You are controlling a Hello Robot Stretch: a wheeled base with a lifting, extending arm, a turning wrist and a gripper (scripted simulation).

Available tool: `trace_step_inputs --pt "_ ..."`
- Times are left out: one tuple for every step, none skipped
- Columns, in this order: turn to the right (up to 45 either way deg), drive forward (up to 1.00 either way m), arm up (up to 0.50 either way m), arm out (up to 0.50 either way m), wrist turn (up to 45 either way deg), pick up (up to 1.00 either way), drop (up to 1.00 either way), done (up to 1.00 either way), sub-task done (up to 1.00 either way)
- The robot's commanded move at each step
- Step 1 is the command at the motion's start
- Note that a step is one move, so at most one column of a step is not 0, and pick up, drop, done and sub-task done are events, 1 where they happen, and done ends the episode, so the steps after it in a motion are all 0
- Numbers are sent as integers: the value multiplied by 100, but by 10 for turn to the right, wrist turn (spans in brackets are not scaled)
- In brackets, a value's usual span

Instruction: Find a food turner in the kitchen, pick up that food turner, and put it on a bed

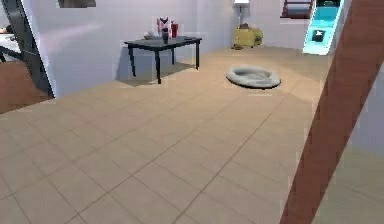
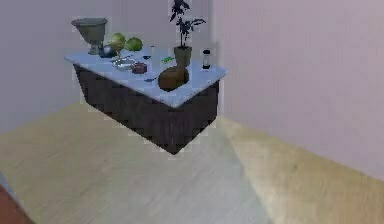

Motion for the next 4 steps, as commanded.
trace_step_inputs --pt "450 0 0 0 0 0 0 0 0" --pt "180 0 0 0 0 0 0 0 0" --pt "0 20 0 0 0 0 0 0 0" --pt "30 0 0 0 0 0 0 0 0"
